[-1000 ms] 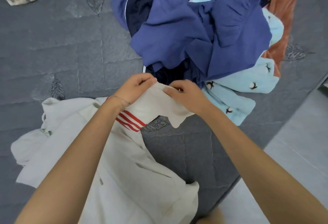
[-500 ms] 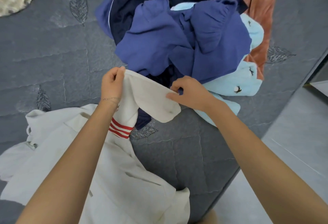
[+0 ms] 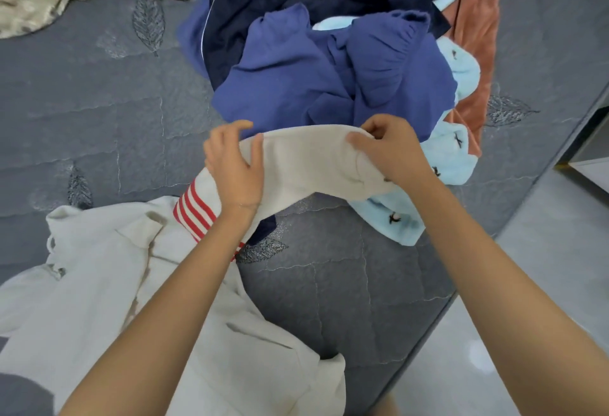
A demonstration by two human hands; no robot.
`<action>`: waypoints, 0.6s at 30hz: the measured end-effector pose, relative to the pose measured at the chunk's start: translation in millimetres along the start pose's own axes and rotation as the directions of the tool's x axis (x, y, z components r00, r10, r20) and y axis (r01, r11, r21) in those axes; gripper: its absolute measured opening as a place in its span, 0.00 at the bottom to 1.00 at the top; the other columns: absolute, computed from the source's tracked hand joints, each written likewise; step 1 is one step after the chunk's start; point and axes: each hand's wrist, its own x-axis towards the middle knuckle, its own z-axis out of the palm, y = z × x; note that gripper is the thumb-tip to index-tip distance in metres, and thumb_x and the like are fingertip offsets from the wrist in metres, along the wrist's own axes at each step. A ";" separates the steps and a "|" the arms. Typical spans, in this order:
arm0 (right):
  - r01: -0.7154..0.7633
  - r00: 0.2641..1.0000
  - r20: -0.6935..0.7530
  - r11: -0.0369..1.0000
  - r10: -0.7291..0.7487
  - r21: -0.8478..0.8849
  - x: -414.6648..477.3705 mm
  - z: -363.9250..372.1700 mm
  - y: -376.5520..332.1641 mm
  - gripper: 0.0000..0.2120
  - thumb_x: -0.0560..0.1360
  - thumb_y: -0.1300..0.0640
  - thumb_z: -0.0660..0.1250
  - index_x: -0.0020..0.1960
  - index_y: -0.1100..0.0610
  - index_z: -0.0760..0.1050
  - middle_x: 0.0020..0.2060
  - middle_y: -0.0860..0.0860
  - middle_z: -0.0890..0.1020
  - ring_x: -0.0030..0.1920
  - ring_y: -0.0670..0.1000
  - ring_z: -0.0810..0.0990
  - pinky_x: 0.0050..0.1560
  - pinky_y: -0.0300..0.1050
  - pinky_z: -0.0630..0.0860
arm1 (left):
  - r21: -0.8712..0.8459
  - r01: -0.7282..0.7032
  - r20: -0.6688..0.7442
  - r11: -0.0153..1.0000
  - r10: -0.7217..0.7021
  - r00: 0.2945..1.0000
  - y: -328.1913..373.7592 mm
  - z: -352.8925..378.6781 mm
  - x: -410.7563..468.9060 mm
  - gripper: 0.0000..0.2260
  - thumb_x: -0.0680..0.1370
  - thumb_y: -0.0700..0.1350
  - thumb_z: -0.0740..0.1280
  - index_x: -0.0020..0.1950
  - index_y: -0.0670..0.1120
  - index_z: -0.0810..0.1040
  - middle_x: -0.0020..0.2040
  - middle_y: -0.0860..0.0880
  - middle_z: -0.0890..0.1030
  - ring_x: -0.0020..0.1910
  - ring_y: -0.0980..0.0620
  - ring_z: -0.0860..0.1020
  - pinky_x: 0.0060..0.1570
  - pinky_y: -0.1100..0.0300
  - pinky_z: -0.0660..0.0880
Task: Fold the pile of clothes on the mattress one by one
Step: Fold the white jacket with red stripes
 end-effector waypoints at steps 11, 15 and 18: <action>-0.116 0.892 0.450 0.938 -0.046 0.326 -52.7 84.0 -42.7 0.15 0.83 0.63 0.53 0.68 0.55 0.66 0.52 0.53 0.81 0.48 0.47 0.81 0.47 0.36 0.78 | -0.481 0.639 0.540 0.600 -0.372 0.755 -3.1 -23.9 -55.5 0.21 0.79 0.44 0.66 0.70 0.50 0.64 0.63 0.48 0.76 0.60 0.49 0.77 0.57 0.51 0.77; 0.245 0.904 0.343 0.966 -0.257 0.077 -56.8 119.8 -47.0 0.18 0.80 0.61 0.61 0.69 0.57 0.67 0.57 0.55 0.79 0.57 0.52 0.77 0.58 0.44 0.73 | -0.460 0.525 0.284 0.716 -0.442 0.851 -56.3 -66.0 -61.0 0.09 0.80 0.38 0.60 0.55 0.52 0.68 0.46 0.58 0.74 0.44 0.62 0.74 0.40 0.77 0.70; 0.533 0.807 0.415 0.820 -0.420 -0.207 -52.1 160.0 -51.1 0.25 0.81 0.58 0.61 0.76 0.57 0.60 0.68 0.57 0.72 0.68 0.57 0.67 0.67 0.47 0.61 | -0.440 0.487 0.265 0.754 -0.409 0.873 -96.8 -104.1 -71.0 0.06 0.80 0.37 0.60 0.53 0.46 0.64 0.43 0.54 0.71 0.40 0.61 0.72 0.39 0.70 0.69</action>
